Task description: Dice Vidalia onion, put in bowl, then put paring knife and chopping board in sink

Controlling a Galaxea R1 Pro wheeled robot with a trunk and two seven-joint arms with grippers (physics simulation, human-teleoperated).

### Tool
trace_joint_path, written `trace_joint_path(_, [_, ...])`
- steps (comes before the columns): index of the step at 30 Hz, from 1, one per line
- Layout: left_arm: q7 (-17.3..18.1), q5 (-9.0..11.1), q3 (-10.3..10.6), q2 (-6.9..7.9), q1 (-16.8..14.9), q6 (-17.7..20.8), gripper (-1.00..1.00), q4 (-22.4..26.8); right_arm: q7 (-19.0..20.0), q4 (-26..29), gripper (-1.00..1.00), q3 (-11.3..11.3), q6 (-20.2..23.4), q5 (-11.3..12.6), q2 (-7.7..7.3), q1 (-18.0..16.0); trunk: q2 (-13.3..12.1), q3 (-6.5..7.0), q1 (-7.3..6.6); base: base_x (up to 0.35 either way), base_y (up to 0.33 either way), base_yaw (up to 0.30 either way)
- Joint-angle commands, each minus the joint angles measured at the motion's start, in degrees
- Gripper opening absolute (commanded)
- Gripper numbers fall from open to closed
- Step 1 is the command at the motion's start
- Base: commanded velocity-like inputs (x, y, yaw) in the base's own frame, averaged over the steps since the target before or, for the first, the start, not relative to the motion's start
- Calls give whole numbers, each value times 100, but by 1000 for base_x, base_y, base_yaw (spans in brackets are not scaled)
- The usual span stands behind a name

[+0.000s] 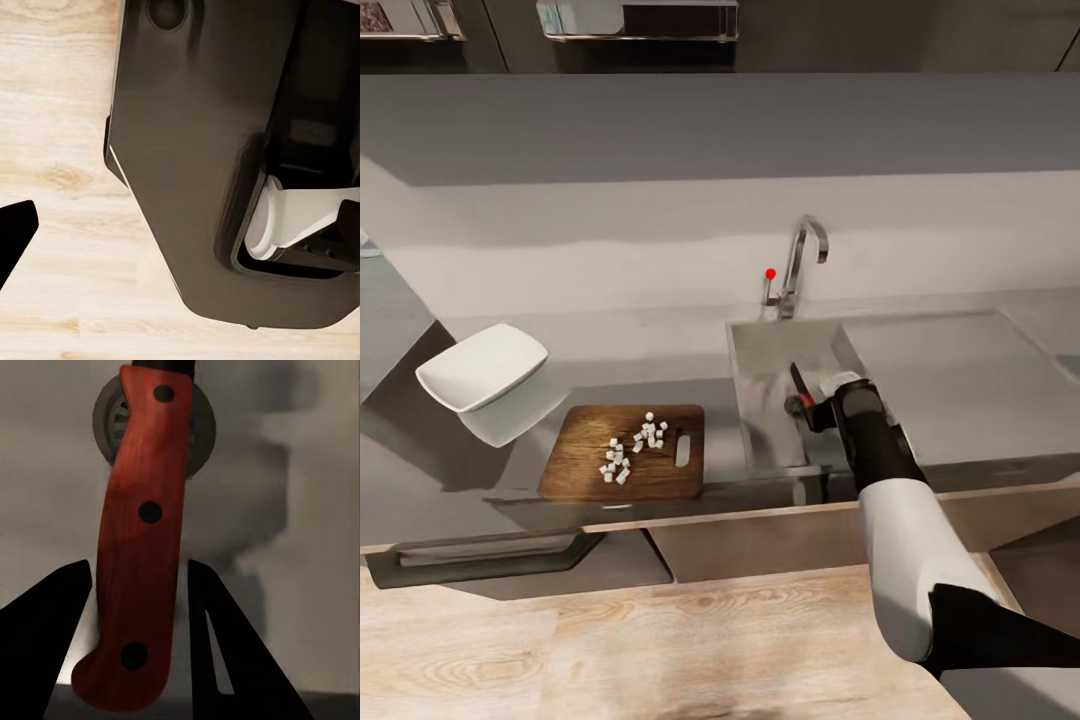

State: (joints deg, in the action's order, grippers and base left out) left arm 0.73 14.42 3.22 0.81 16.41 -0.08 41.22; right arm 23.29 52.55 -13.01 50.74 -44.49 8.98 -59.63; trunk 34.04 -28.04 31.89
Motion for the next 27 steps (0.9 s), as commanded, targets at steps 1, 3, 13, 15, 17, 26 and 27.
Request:
trace_joint_path(1, [4, 61, 24, 7, 3, -1, 100, 7, 62, -88, -100, -24, -75, -59, 7, -5, 7, -6, 2, 5, -2, 0])
trace_joint_path(3, [4, 58, 22, 7, 3, -1, 100, -25, 62, -207, -100, -25, -156, -59, 7, -5, 7, -6, 2, 2, -1, 0])
trace_joint_path(13, [4, 53, 21, 7, 3, -1, 100, -69, 68, -221, 100, -24, -205, -59, 14, -5, 7, -6, 2, 0, 0, 0])
trace_joint_path(15, [5, 53, 21, 7, 3, -1, 100, -70, 74, -137, 100, -24, -205, -59, 15, -5, 7, -6, 2, 0, 0, 0])
trace_joint_path(17, [6, 53, 21, 7, 3, -1, 100, -70, 78, 255, 100, -10, -199, -59, 28, -5, 7, -6, 2, 0, 0, 0])
trace_joint_path(26, [6, 53, 21, 7, 3, -1, 100, -71, 387, 2397, 100, 34, -86, -59, 102, 82, 7, -6, 2, 0, 0, 0])
trace_joint_path(27, [6, 53, 21, 7, 3, -1, 100, -71, 439, 2415, 100, 35, -96, -59, 102, 131, 7, -6, 2, 0, 0, 0])
